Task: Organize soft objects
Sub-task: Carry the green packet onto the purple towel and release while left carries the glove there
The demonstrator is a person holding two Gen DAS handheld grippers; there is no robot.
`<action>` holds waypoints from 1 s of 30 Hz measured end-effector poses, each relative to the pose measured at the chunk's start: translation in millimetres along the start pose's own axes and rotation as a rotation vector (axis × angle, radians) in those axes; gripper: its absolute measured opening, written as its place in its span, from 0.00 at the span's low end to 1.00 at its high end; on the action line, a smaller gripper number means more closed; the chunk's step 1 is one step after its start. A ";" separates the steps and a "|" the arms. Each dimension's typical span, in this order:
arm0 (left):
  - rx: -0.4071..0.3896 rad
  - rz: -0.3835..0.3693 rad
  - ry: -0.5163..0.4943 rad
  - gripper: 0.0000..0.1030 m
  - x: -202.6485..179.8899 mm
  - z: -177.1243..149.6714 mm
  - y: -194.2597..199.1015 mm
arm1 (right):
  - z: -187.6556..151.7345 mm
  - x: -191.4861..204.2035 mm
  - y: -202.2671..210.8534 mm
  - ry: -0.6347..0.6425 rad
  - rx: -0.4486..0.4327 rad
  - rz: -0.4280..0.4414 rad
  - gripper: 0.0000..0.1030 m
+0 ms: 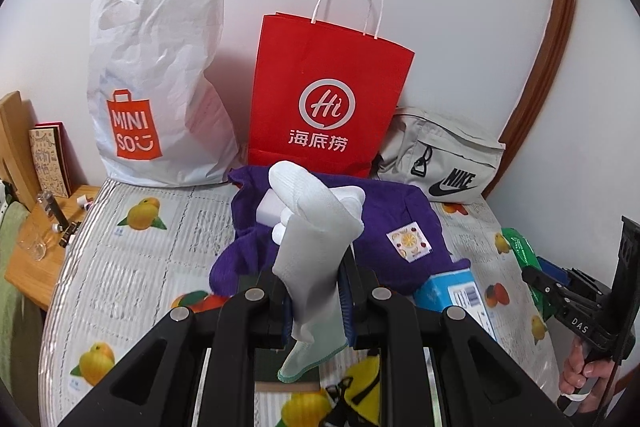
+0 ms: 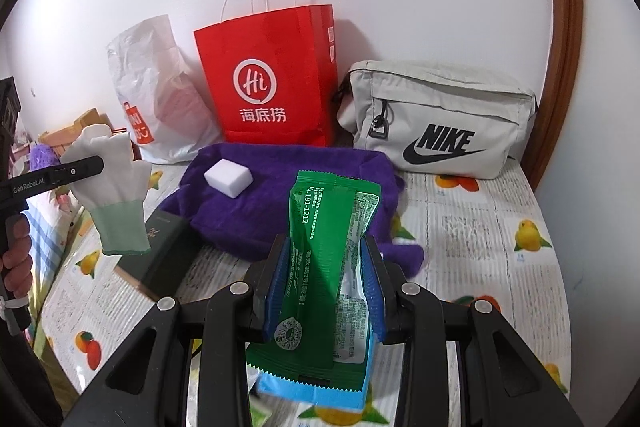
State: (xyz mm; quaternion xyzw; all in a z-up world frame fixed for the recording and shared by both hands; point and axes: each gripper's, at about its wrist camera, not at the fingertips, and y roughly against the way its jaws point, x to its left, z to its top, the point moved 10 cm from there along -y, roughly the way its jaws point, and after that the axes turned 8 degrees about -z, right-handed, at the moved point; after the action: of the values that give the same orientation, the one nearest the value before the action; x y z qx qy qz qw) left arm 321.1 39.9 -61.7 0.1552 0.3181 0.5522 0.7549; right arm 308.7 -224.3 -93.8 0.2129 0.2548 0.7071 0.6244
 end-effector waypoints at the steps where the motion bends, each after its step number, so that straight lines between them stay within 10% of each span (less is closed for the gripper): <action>1: 0.001 0.001 0.006 0.17 1.9 2.5 -4.8 | 2.4 -0.6 -4.5 -0.001 0.001 -0.001 0.34; 30: 0.095 -0.076 0.026 0.17 17.8 39.9 -127.8 | 32.3 35.4 -163.5 0.081 0.134 0.087 0.35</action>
State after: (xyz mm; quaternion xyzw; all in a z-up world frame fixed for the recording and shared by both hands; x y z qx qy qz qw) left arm 444.3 17.5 -112.1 0.1714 0.3593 0.5092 0.7630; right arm 450.7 -171.3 -171.6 0.2361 0.3171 0.7230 0.5665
